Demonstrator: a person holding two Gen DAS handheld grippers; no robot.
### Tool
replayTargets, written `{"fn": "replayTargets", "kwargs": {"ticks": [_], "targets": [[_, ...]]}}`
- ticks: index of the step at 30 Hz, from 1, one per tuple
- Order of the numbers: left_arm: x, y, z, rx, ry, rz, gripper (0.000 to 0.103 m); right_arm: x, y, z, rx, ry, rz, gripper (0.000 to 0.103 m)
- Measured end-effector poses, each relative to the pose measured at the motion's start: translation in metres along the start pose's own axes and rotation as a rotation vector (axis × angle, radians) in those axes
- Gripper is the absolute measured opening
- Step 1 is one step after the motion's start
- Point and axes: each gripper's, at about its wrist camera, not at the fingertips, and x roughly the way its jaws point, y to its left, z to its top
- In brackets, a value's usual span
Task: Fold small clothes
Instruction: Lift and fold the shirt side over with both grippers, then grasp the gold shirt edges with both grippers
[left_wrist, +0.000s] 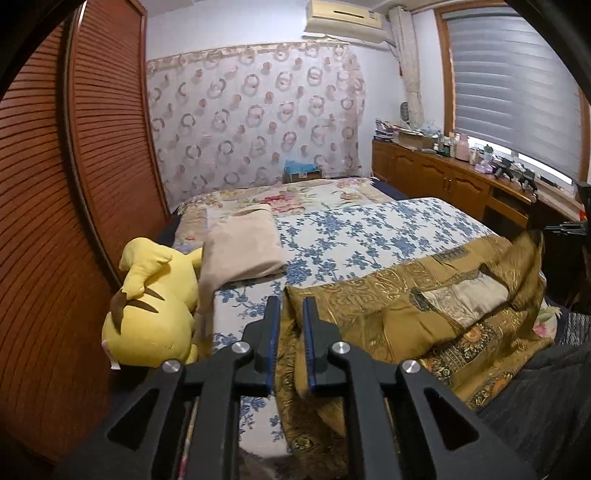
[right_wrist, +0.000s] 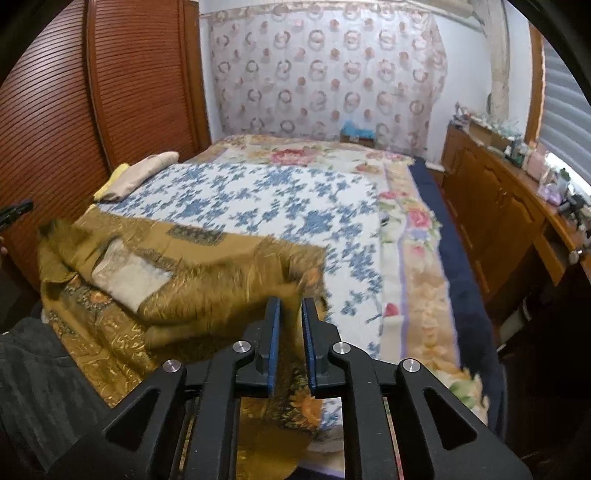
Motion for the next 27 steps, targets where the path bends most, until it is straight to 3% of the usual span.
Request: {"fn": "replayTargets", "kwargs": {"ticks": [4,10,22,27], "targets": [[0.020,0.009,-0.001,-0.030,0.038,0.012,0.015,0.002,-0.004,0.011,-0.001,-0.031,-0.038,0.026],[0.074,0.010,0.004,-0.065,0.092,-0.039,0.024,0.032,-0.005,0.028,-0.004,-0.043,-0.039,0.044],[0.175,0.002,0.004,-0.072,0.304,-0.139,0.026,0.136,-0.019,0.029,0.029,0.110,0.012,0.046],[0.189,0.003,0.000,-0.076,0.358,-0.112,0.026,0.151,-0.023,0.024,0.035,0.143,0.012,0.046]]}}
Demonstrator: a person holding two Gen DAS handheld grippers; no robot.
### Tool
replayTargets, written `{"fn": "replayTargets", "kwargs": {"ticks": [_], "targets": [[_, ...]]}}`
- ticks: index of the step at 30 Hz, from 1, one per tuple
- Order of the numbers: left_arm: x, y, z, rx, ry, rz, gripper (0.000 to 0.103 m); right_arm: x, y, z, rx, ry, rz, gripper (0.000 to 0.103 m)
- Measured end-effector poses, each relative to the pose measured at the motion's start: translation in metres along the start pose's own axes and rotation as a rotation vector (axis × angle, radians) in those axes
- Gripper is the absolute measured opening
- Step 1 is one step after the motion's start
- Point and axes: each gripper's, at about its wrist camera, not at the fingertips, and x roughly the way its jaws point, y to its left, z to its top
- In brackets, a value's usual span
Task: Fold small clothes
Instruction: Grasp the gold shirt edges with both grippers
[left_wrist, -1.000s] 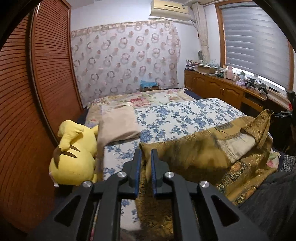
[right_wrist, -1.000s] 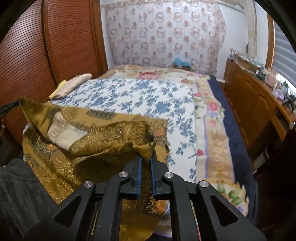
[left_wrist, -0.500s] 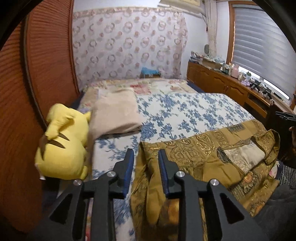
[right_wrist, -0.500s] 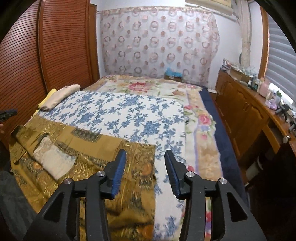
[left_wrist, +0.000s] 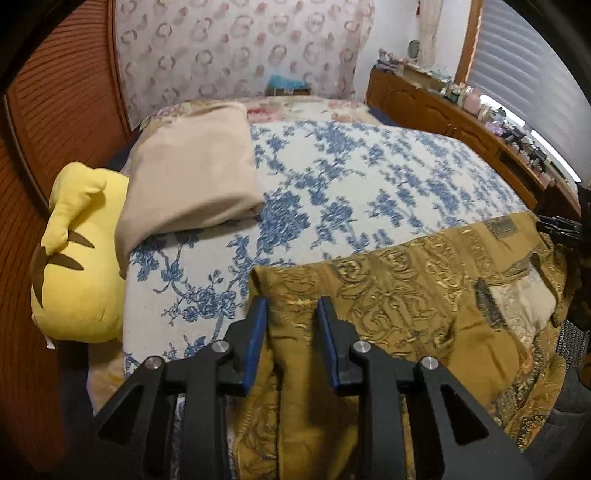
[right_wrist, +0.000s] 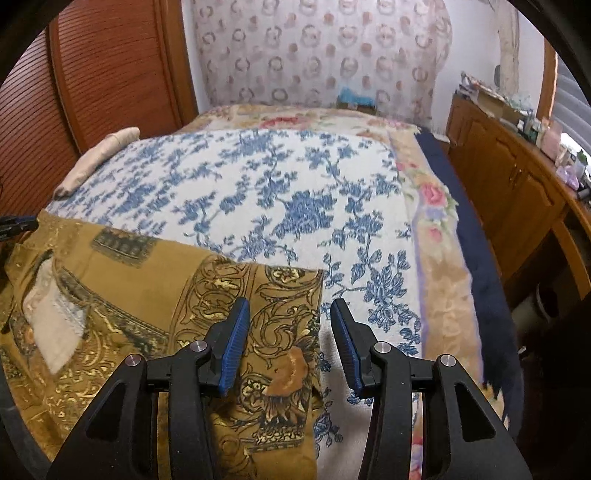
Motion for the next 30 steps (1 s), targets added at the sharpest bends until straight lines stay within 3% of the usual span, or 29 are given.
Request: {"fn": "replayTargets", "kwargs": {"ticks": [8,16,19,23,26,28,30], "targets": [[0.012,0.005,0.005,0.015,0.033,0.021,0.030,0.010,-0.004,0.001,-0.003,0.035,-0.005,0.051],[0.019,0.019,0.011,-0.019,0.031,0.015,0.050,0.012,-0.007,-0.003,0.014,0.019,0.019,0.052],[0.021,0.020,0.013,-0.017,0.033,0.018,0.053,0.011,-0.006,-0.003,0.009,0.022,0.025,0.052],[0.021,0.018,0.014,-0.006,0.036,0.028,0.053,0.012,-0.002,-0.002,-0.014,0.034,0.048,0.051],[0.022,0.015,0.016,0.020,0.046,0.033,0.052,0.012,0.003,-0.001,-0.040,0.041,0.065,0.043],[0.023,0.013,0.018,0.038,0.054,0.016,0.038,0.011,0.005,0.000,-0.048,0.042,0.073,0.036],[0.023,0.009,0.020,0.052,0.067,-0.006,0.033,0.011,0.006,-0.001,-0.053,0.041,0.081,0.030]]}}
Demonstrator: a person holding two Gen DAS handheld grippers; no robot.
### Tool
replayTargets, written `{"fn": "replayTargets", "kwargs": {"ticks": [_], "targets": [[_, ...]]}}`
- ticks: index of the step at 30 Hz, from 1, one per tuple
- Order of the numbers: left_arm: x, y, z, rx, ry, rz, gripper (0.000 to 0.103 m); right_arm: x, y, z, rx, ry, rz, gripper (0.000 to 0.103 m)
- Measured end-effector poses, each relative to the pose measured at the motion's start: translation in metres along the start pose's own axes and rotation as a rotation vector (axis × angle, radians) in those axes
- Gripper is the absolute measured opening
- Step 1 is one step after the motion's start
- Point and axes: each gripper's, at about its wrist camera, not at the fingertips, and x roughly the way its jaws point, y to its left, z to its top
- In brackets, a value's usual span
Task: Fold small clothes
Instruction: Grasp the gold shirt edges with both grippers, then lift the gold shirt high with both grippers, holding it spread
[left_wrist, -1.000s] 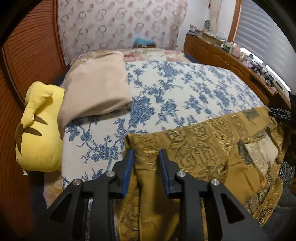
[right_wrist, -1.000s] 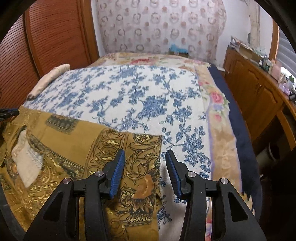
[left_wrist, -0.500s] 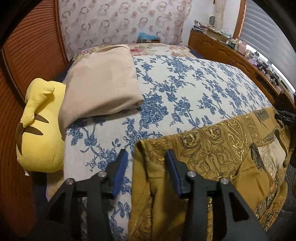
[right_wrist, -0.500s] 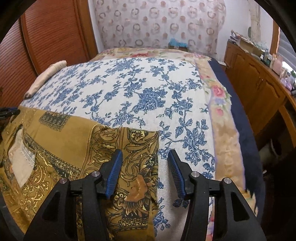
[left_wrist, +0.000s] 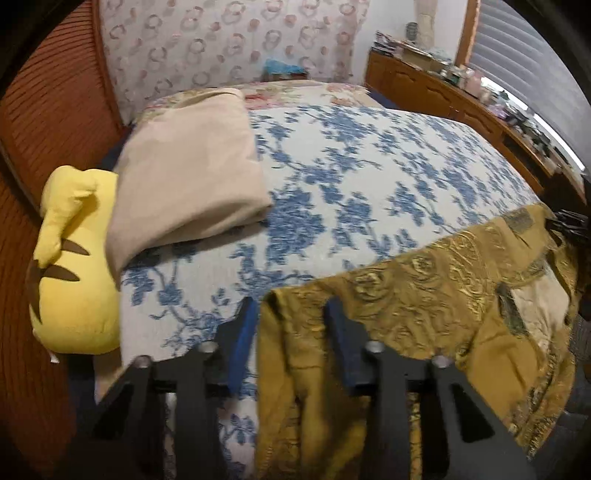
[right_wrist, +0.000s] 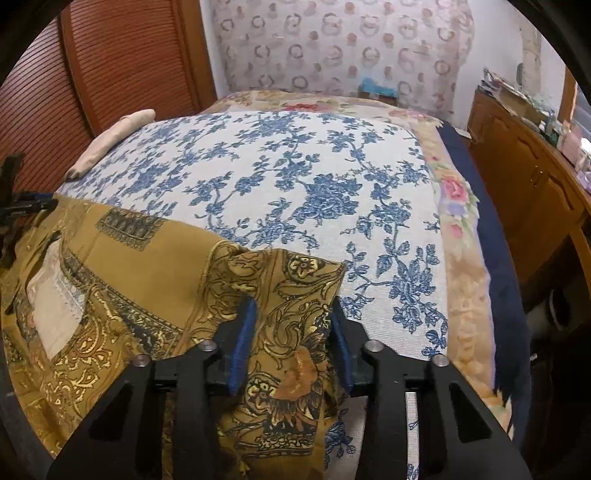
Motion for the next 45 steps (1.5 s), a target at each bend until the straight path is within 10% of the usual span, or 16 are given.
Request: {"fn": "replayTargets", "kwargs": {"ticks": [11,27,45], "targets": [[-0.011,-0.025,0.000,0.102,-0.016,0.064,0.004,-0.014,0.013,-0.004,-0.022,-0.073,-0.023,0.006],[-0.212,-0.052,0.004,-0.004,-0.588,-0.061,0.002,-0.193,0.069,0.036,-0.092,-0.451,-0.015,0.004],[-0.396,-0.060,0.070,0.119,-0.959,-0.036,0.002,-0.397,0.108,0.114,-0.234,-0.793,-0.181,0.004]]}}
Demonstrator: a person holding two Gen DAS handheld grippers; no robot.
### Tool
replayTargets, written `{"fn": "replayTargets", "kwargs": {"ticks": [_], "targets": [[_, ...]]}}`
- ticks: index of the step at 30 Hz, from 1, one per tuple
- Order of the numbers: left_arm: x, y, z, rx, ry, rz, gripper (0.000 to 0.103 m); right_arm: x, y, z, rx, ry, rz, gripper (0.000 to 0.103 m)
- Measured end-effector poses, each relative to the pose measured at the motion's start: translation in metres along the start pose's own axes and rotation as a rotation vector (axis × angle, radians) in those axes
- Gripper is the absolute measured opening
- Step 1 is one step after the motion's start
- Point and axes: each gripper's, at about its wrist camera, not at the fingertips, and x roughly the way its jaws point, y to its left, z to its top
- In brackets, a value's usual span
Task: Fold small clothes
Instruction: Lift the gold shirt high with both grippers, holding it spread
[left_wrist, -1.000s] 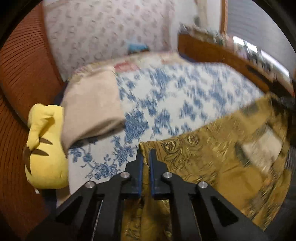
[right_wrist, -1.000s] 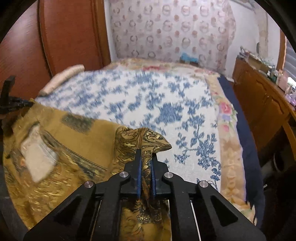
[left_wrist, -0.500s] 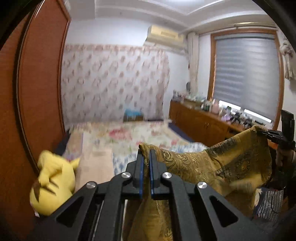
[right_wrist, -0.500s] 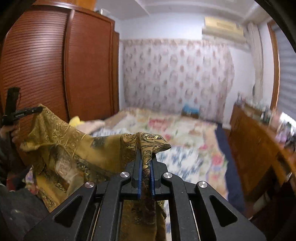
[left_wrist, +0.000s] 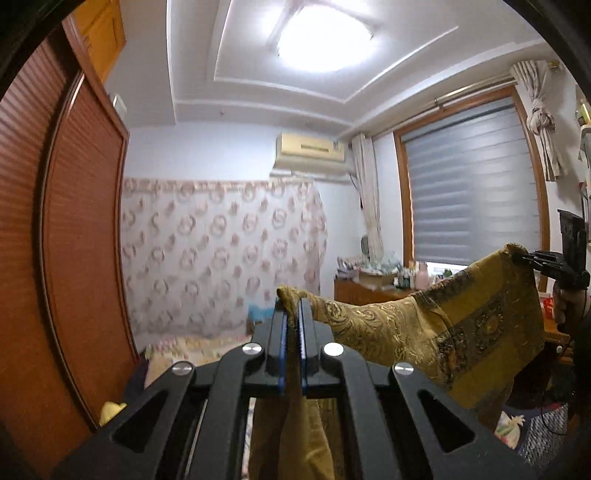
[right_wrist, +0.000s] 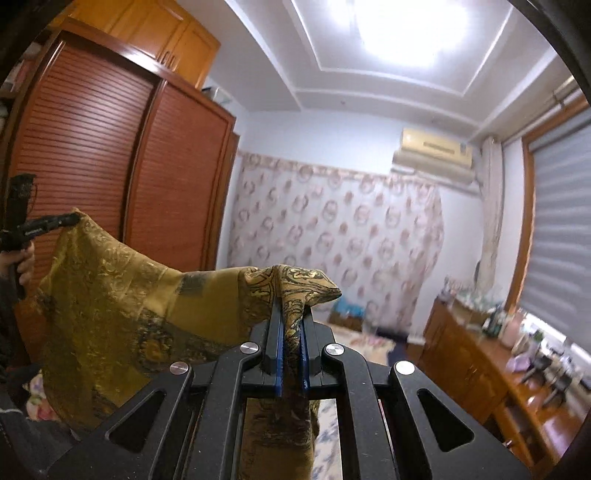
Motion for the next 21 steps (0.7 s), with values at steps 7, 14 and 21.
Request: {"fn": "replayTargets", "kwargs": {"ticks": [7,14,21], "targets": [[-0.011,0.013,0.034,0.028,-0.063,0.034,0.002,-0.010,-0.005,0.028,-0.038,-0.032,-0.031,0.004],[0.048,0.021,0.006,0.015,0.030,0.082,0.002,0.059,-0.024,-0.005,-0.033,0.074,-0.038,0.004],[0.182,0.054,-0.101,-0.027,0.242,0.131,0.002,0.208,-0.049,-0.122,0.033,0.299,0.031,0.004]]}}
